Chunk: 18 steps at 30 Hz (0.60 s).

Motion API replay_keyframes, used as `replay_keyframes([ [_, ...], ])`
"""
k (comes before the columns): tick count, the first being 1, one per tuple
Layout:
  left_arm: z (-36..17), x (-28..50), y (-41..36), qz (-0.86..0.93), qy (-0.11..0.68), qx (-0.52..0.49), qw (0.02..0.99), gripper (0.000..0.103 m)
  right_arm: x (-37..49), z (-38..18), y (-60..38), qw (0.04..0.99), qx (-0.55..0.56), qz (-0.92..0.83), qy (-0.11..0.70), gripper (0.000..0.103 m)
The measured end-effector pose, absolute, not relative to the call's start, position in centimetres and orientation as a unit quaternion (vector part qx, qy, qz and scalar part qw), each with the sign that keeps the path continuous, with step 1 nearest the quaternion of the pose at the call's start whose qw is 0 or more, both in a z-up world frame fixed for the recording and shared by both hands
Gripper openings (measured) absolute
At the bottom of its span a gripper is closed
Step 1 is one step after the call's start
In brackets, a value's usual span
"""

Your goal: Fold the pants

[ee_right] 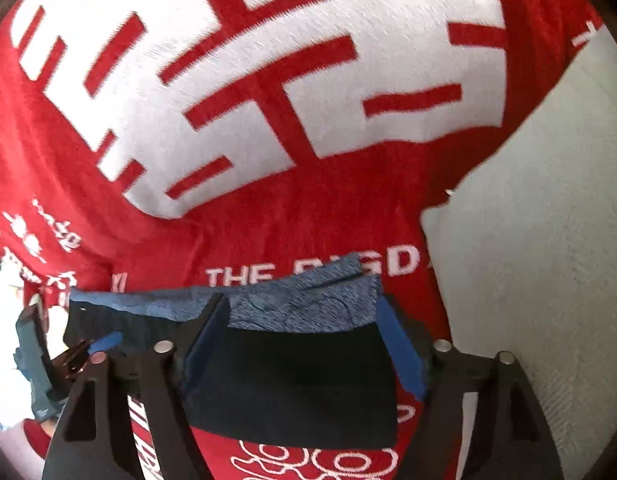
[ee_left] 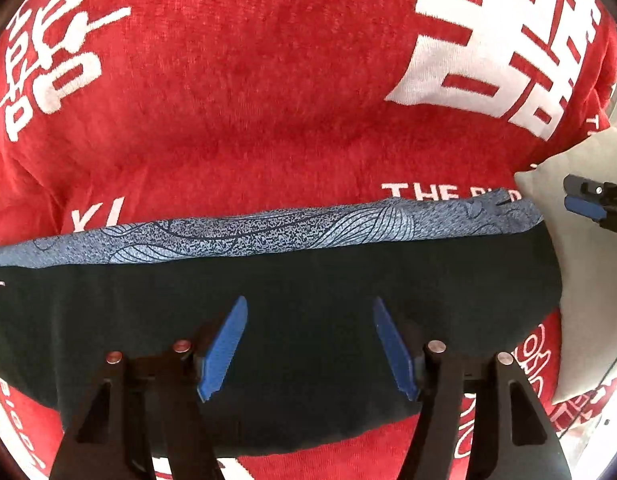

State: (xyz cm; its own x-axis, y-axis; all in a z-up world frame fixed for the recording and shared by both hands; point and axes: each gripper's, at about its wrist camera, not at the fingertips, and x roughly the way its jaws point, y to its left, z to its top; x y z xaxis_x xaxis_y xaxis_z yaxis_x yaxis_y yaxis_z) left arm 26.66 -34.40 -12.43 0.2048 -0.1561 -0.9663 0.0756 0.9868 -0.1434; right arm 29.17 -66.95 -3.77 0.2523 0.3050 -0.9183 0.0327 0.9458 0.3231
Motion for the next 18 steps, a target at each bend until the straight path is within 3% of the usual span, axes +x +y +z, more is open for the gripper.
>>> replay_keyframes([
  [3, -13.1, 26.7, -34.8, -0.067, 0.628, -0.017, 0.775, 0.066, 29.4, -5.5, -66.0, 0.761, 0.107, 0.081, 0.634, 0.061],
  [8, -14.6, 26.6, -34.8, -0.055, 0.635, -0.019, 0.771, 0.066, 30.5, -8.4, -65.6, 0.753, 0.058, 0.034, 0.654, 0.060],
  [9, -14.8, 26.5, -34.8, -0.052, 0.637, -0.019, 0.769, 0.066, 30.7, -9.3, -65.8, 0.743, 0.063, 0.030, 0.666, 0.054],
  [10, -15.0, 26.5, -34.7, -0.049, 0.640, -0.019, 0.767, 0.066, 30.8, -10.1, -66.0, 0.730, 0.072, 0.030, 0.679, 0.029],
  [12, -14.9, 26.5, -34.5, -0.045, 0.641, -0.023, 0.766, 0.066, 30.8, -10.0, -66.2, 0.735, 0.065, 0.024, 0.674, 0.011],
  [18, -14.6, 27.5, -34.1, -0.033, 0.635, -0.008, 0.772, 0.067, 32.5, -8.1, -66.9, 0.759, 0.082, 0.045, 0.645, 0.009],
])
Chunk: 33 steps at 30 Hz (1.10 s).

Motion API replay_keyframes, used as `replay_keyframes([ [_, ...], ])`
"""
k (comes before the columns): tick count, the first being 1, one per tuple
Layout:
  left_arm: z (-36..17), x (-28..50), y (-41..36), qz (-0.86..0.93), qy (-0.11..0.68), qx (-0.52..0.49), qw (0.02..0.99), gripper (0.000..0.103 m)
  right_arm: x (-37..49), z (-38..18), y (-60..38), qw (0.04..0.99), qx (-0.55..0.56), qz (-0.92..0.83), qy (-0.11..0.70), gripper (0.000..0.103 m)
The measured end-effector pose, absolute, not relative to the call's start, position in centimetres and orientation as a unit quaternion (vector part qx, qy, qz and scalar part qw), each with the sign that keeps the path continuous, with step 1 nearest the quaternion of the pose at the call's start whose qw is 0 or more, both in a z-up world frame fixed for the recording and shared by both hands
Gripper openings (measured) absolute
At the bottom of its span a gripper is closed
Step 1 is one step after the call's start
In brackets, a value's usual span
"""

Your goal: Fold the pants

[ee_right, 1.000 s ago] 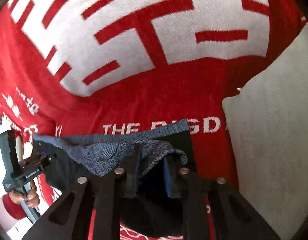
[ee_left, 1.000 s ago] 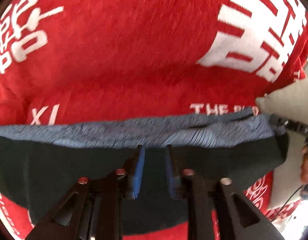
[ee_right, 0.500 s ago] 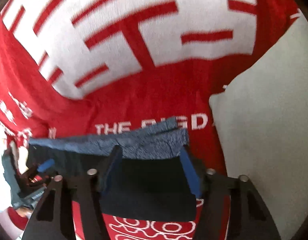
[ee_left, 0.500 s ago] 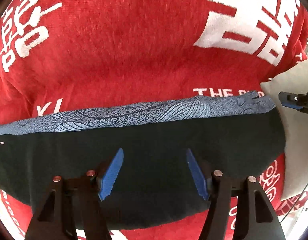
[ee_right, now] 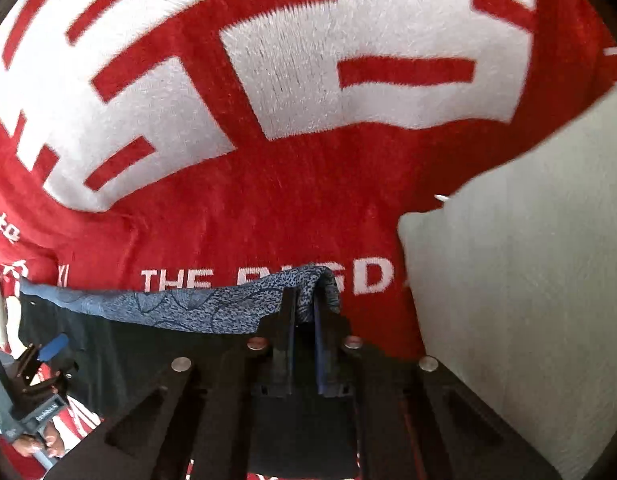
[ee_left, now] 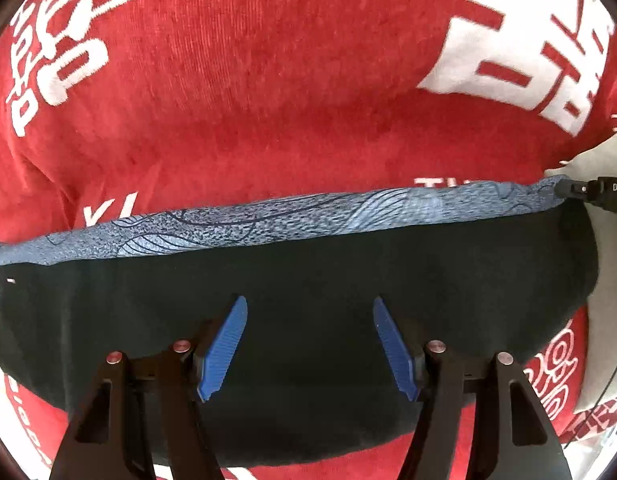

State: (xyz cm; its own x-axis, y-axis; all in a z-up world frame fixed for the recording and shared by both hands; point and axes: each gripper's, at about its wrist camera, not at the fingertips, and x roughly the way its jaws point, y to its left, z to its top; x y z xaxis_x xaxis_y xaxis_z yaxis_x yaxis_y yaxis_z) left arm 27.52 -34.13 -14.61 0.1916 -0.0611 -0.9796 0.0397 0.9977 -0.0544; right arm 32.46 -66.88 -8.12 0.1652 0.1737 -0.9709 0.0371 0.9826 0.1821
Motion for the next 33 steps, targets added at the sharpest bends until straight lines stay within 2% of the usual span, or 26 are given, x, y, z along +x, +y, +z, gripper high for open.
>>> replay_keyframes([
  [2, -14.4, 28.0, -33.8, -0.026, 0.635, -0.012, 0.772, 0.066, 32.9, -9.5, -67.1, 0.738, 0.075, 0.030, 0.670, 0.014],
  [3, -14.0, 28.2, -33.6, -0.026, 0.629, -0.015, 0.777, 0.066, 32.9, -9.9, -67.3, 0.729, 0.074, 0.017, 0.680, 0.020],
  [4, -13.3, 28.6, -33.4, -0.024, 0.618, -0.014, 0.785, 0.066, 32.6, -9.5, -67.5, 0.734, 0.070, 0.004, 0.675, 0.035],
  [5, -12.9, 28.9, -33.2, -0.023, 0.611, -0.011, 0.791, 0.067, 32.2, -8.6, -67.5, 0.746, 0.067, 0.002, 0.663, 0.036],
  [10, -14.4, 31.0, -32.6, -0.016, 0.618, 0.005, 0.786, 0.067, 29.3, -4.9, -64.5, 0.778, 0.065, 0.075, 0.621, 0.036],
  [13, -16.8, 31.8, -32.0, 0.004, 0.626, 0.007, 0.779, 0.067, 28.4, -6.9, -61.1, 0.763, 0.049, 0.108, 0.636, 0.036],
  [17, -18.1, 32.8, -31.1, 0.016, 0.615, -0.012, 0.789, 0.073, 28.3, -10.9, -60.6, 0.767, 0.035, 0.084, 0.635, 0.036],
  [23, -17.5, 34.0, -27.4, 0.071, 0.615, -0.012, 0.785, 0.073, 28.6, -9.4, -63.5, 0.786, 0.003, 0.033, 0.617, 0.033],
  [28, -15.1, 31.0, -25.2, 0.071, 0.615, -0.002, 0.785, 0.073, 25.7, -6.4, -66.7, 0.787, 0.060, 0.006, 0.613, 0.037],
  [33, -16.4, 25.6, -26.5, 0.045, 0.643, 0.021, 0.764, 0.073, 20.1, -5.4, -64.6, 0.789, 0.067, 0.022, 0.611, 0.037],
])
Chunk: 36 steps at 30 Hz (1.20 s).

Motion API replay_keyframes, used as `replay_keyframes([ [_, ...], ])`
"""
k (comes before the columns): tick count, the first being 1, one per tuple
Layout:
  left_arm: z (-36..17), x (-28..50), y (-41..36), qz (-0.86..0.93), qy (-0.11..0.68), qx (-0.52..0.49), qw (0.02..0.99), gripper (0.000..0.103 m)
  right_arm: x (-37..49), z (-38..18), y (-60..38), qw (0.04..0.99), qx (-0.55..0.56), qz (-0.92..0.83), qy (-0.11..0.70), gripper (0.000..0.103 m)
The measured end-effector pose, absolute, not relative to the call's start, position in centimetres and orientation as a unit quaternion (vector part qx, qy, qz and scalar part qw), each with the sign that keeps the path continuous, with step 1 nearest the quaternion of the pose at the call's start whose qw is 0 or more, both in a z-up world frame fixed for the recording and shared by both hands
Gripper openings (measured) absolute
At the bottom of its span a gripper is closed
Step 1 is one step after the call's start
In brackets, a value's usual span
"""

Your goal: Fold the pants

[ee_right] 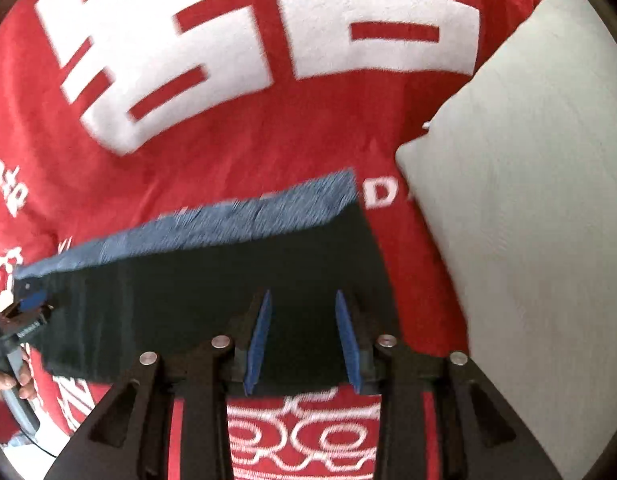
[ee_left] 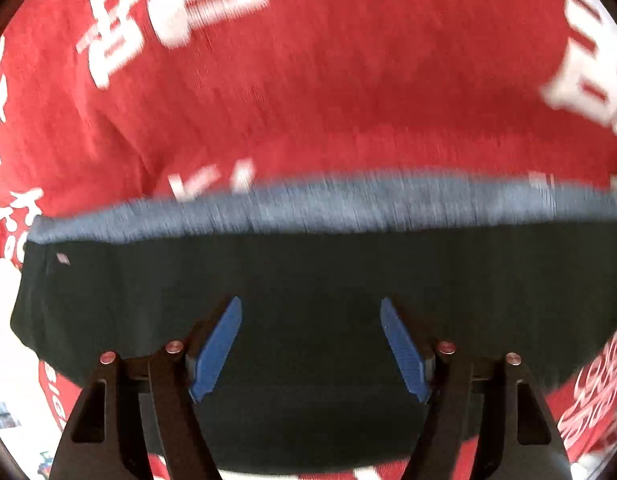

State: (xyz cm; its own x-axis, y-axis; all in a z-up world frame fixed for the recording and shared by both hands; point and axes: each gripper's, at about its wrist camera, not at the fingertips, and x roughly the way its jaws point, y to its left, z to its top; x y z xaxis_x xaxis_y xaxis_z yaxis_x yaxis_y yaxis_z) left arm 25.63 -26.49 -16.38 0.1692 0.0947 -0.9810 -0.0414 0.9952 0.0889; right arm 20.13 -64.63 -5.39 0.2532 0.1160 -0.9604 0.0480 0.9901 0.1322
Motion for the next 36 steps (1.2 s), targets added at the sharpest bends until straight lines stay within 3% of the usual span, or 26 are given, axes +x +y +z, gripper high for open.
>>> replay_keyframes([
  [5, -17.1, 22.5, -26.3, 0.062, 0.633, -0.022, 0.772, 0.074, 18.5, -8.5, -63.6, 0.778, 0.045, 0.015, 0.627, 0.039],
  [9, -16.7, 22.4, -26.9, 0.056, 0.633, -0.014, 0.772, 0.074, 17.5, -8.2, -63.3, 0.783, 0.017, 0.027, 0.621, 0.039],
  [18, -16.7, 22.3, -27.9, 0.062, 0.626, -0.003, 0.777, 0.074, 21.6, -5.7, -65.3, 0.803, 0.080, 0.015, 0.590, 0.038],
  [22, -16.2, 22.1, -28.3, 0.062, 0.627, -0.003, 0.776, 0.074, 24.8, -8.6, -66.3, 0.775, 0.090, -0.003, 0.625, 0.006],
  [24, -16.4, 22.2, -28.1, 0.064, 0.627, 0.002, 0.776, 0.076, 24.8, -8.8, -66.8, 0.779, 0.097, 0.001, 0.619, 0.004],
  [26, -16.4, 22.0, -27.9, 0.067, 0.626, -0.002, 0.777, 0.079, 24.3, -8.1, -67.0, 0.777, 0.109, 0.007, 0.621, 0.012],
  [31, -16.0, 21.9, -28.1, 0.075, 0.627, -0.004, 0.776, 0.080, 21.3, -6.6, -68.2, 0.757, 0.186, 0.040, 0.625, 0.018],
  [36, -15.4, 22.3, -28.4, 0.078, 0.636, -0.002, 0.768, 0.080, 16.2, -6.3, -67.4, 0.726, 0.261, 0.076, 0.631, 0.044],
])
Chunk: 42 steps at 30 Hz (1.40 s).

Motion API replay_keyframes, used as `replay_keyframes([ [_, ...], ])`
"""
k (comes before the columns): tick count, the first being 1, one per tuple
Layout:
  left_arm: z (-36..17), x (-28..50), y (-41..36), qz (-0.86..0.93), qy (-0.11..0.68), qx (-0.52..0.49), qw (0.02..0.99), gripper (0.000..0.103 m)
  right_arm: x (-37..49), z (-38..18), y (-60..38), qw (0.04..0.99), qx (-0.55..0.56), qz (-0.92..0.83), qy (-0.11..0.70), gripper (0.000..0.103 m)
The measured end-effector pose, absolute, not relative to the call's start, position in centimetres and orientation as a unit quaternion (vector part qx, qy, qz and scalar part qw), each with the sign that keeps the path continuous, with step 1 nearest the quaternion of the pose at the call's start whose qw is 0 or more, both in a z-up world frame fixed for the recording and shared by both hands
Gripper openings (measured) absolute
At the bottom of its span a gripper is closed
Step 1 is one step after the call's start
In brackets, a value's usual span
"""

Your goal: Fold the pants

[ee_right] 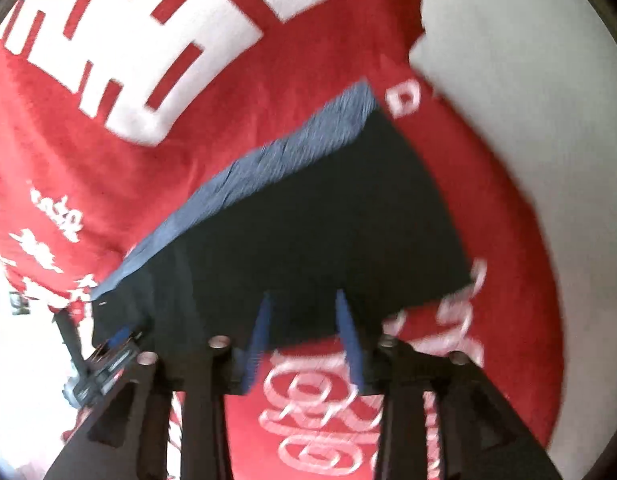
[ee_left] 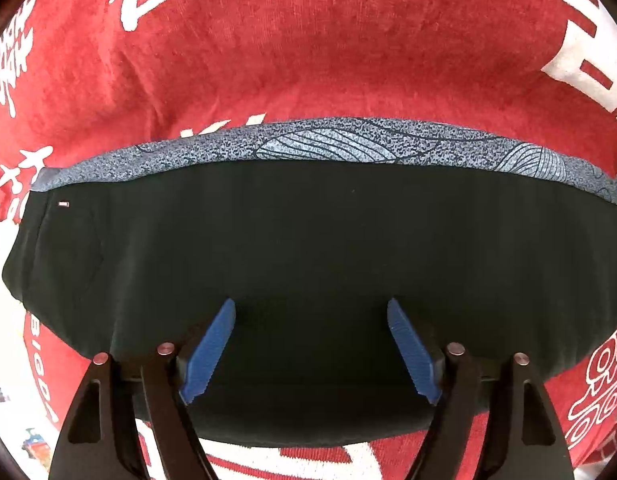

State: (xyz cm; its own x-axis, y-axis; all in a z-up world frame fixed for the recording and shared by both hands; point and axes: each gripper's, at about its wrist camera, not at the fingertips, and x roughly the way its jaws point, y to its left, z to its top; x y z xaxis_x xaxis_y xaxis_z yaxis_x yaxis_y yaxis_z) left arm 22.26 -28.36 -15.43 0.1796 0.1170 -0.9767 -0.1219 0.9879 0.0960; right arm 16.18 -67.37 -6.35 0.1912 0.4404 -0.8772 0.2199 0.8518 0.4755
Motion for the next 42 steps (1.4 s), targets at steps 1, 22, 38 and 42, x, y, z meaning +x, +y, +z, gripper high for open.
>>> replay_keyframes([
  [1, -15.2, 22.3, -28.4, 0.078, 0.640, -0.006, 0.765, 0.080, 15.6, -6.3, -67.0, 0.721, 0.269, 0.079, 0.633, 0.048],
  [22, -10.2, 16.2, -27.6, 0.065, 0.634, -0.017, 0.771, 0.080, 10.5, -7.8, -58.5, 0.682, 0.292, 0.175, 0.647, 0.065],
  [38, -10.2, 16.1, -7.5, 0.123, 0.583, 0.033, 0.802, 0.080, 7.5, -10.0, -36.4, 0.652, 0.276, 0.252, 0.660, 0.065],
  [42, -14.2, 17.0, -3.1, 0.138, 0.609, 0.050, 0.779, 0.080, 8.6, -11.4, -29.9, 0.643, 0.283, 0.276, 0.656, 0.065],
])
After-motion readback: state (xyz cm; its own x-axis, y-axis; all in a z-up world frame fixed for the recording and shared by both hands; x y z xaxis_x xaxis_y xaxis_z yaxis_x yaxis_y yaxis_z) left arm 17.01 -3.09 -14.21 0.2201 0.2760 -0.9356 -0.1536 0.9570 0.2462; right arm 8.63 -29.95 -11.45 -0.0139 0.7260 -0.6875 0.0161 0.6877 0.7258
